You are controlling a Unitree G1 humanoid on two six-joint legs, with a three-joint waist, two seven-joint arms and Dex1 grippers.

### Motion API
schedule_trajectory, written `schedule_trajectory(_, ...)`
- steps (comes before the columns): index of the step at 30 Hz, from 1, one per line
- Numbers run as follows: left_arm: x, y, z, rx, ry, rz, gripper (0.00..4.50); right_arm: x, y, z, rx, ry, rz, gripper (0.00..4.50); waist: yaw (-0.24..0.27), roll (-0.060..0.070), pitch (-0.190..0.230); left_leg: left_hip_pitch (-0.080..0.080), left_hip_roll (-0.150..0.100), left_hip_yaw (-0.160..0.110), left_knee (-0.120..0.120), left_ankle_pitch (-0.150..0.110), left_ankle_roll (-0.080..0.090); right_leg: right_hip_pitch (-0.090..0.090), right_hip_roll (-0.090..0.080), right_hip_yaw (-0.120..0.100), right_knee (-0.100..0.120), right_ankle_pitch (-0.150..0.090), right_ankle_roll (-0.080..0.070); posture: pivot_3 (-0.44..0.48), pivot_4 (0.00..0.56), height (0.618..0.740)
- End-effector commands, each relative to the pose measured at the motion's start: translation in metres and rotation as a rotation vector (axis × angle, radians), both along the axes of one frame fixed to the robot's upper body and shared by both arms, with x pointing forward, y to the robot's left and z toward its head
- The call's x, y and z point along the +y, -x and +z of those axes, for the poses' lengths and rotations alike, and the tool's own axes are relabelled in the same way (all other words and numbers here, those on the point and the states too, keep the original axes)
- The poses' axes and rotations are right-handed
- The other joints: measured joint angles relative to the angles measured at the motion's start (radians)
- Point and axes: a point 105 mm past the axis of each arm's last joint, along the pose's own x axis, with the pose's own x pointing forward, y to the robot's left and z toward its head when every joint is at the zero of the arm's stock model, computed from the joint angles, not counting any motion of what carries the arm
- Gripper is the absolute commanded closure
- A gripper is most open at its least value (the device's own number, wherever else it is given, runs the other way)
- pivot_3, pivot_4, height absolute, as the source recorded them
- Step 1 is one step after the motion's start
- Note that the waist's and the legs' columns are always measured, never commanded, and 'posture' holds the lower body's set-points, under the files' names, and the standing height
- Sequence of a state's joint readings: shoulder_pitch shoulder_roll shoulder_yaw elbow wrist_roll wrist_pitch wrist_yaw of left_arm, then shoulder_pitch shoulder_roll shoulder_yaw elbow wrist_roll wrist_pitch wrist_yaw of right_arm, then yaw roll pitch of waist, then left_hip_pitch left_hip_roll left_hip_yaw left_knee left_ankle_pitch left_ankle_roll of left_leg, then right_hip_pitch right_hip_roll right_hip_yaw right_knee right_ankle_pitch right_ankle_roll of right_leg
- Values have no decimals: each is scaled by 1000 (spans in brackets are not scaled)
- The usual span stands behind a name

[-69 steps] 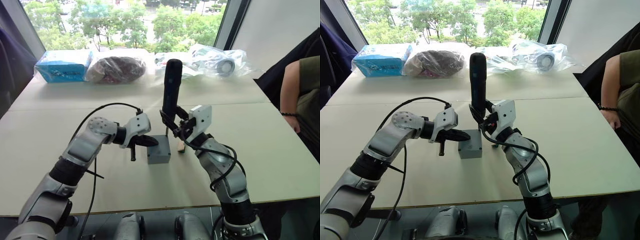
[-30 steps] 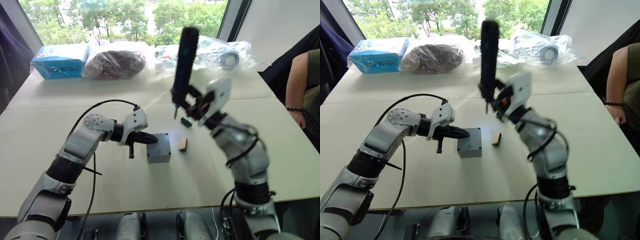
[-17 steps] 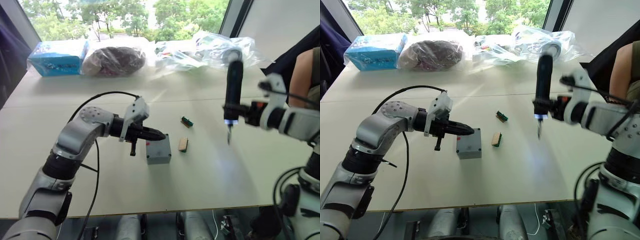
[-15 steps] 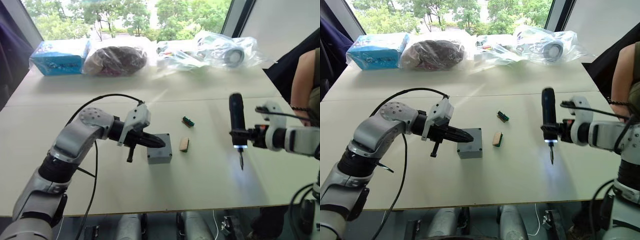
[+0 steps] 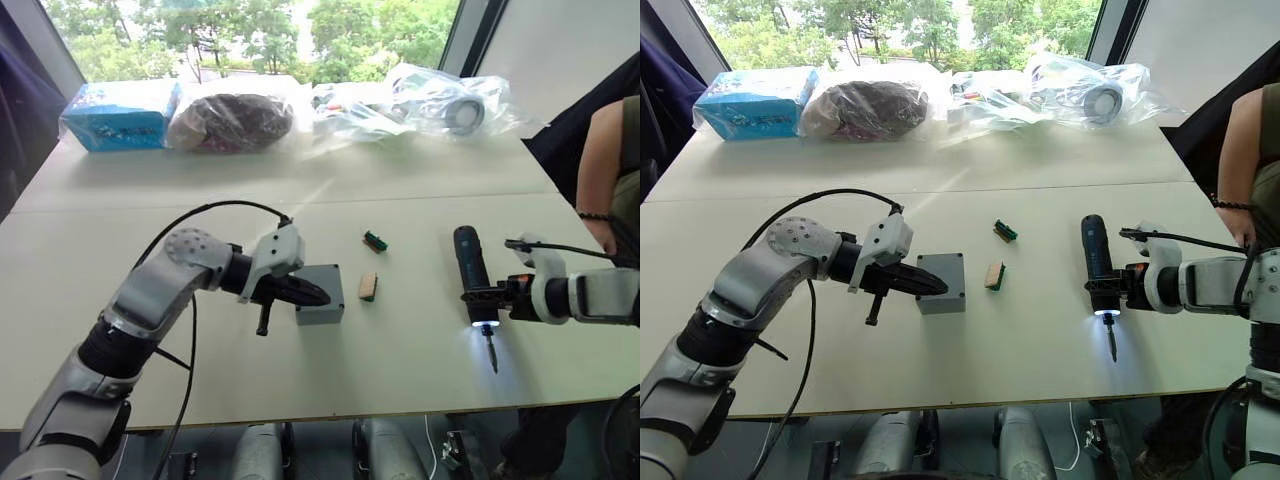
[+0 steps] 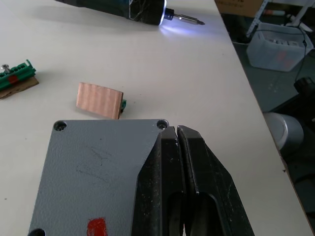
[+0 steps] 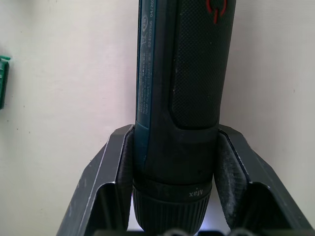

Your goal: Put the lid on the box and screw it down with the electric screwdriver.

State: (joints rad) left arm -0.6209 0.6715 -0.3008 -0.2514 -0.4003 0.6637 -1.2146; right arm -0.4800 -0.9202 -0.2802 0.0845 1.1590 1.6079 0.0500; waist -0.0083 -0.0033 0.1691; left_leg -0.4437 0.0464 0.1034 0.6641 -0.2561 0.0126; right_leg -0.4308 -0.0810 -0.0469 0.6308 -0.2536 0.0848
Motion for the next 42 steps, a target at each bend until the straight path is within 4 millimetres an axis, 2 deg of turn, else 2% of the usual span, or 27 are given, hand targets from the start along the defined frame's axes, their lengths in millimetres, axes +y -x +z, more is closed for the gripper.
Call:
schedule_trajectory(1,7,-3,5,-33,1,36,4500,-4,-3,7,-19,33,-8,1046,0,0,0,0,0,0,0,0,0,0,0,0,0,0,0,0,150,740)
schedule_trajectory(3,10,-5,6,-35,0,50,4500,-4,-4,6,-19,38,-12,298,0,0,0,0,0,0,0,0,0,1,0,0,0,0,0,0,150,740)
schedule_trajectory(4,11,-5,6,-35,-1,56,4500,-4,-5,6,-22,43,-14,75,1,0,0,0,0,0,0,0,0,1,0,0,0,0,0,0,150,740)
schedule_trajectory(8,15,-9,7,-42,-2,77,4500,-5,-6,9,-41,75,-10,75,2,-1,0,0,0,0,1,0,0,1,0,0,0,0,0,0,150,740)
schedule_trajectory(10,19,-15,13,-44,21,118,4500,-4,-8,24,-119,132,31,75,2,0,0,0,0,0,1,0,0,1,0,0,0,0,0,0,150,740)
schedule_trajectory(15,43,-32,27,4,137,296,4500,30,3,81,-388,274,336,75,-1,1,1,0,1,-1,1,0,0,1,0,0,0,0,1,0,150,740)
schedule_trajectory(18,54,-38,22,18,161,386,4500,59,11,95,-515,303,504,75,-6,-1,0,1,2,-1,1,0,0,1,1,0,1,0,1,0,150,740)
schedule_trajectory(20,59,-40,13,3,120,422,4500,87,21,90,-575,268,639,75,-4,-1,0,2,2,-1,1,0,0,1,1,0,1,0,1,0,150,740)
schedule_trajectory(22,61,-39,0,-2,73,440,4500,121,35,75,-633,197,798,75,-2,-4,-1,2,2,-1,1,0,0,1,1,0,1,0,1,0,150,740)
schedule_trajectory(24,61,-40,-6,-5,48,445,4500,137,43,67,-660,156,874,75,3,-4,0,1,2,-1,1,0,0,2,1,-1,1,0,1,0,150,740)
schedule_trajectory(27,64,-46,-22,-33,-38,468,4500,164,48,45,-663,79,930,75,12,-5,0,1,1,-1,4,0,0,2,0,-1,1,1,1,0,150,740)
schedule_trajectory(33,51,-41,-37,-43,-84,409,4500,181,42,20,-657,36,929,75,21,-6,-1,1,1,0,5,0,0,3,-1,-1,1,2,0,0,150,740)
schedule_trajectory(36,41,-39,-36,-39,-66,384,4500,184,39,14,-656,40,921,75,21,-6,-1,1,0,0,5,0,0,3,-1,-1,2,2,0,0,150,740)
schedule_trajectory(42,33,-40,-35,-47,-59,354,4500,185,36,4,-636,63,912,75,20,-6,-1,2,1,0,5,0,0,3,0,-1,3,2,1,0,150,740)
